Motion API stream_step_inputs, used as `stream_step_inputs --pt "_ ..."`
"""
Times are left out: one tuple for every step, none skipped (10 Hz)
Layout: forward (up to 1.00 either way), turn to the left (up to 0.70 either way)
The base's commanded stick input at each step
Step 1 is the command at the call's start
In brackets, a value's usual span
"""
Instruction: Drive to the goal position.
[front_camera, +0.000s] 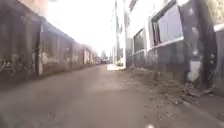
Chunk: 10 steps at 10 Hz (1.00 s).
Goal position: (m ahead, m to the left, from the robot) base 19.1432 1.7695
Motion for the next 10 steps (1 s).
stream_step_inputs --pt "1.00 0.14" --pt "1.00 0.23" --pt "1.00 0.05" --pt "1.00 0.00" --pt "1.00 0.00" --pt "1.00 0.00" --pt "1.00 0.00" --pt "1.00 0.00" --pt "1.00 0.00" --pt "1.00 0.00"
